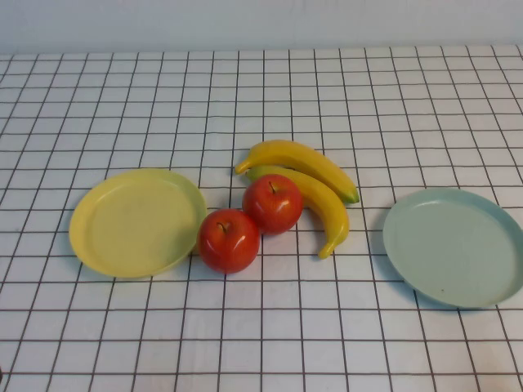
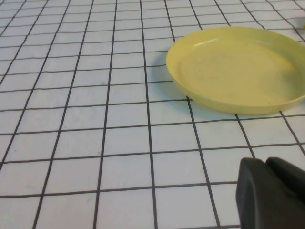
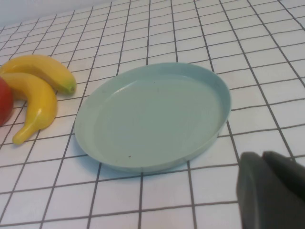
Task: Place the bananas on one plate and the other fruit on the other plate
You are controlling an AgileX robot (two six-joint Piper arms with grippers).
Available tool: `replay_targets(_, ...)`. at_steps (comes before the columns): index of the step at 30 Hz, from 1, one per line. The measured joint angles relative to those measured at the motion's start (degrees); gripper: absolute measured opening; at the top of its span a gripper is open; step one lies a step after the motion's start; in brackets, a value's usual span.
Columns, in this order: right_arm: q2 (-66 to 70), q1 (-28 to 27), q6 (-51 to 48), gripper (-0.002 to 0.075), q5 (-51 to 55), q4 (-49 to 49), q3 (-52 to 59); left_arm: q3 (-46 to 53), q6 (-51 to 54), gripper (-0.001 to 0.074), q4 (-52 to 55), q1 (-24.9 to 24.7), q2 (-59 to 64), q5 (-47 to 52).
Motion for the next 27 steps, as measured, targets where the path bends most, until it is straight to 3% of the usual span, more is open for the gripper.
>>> replay_targets(27,0.1,0.0,0.0,-0.0017,0.0,0.0,0.0,0.0,0.0,-0.0005,0.0,-0.5,0.0,0.0)
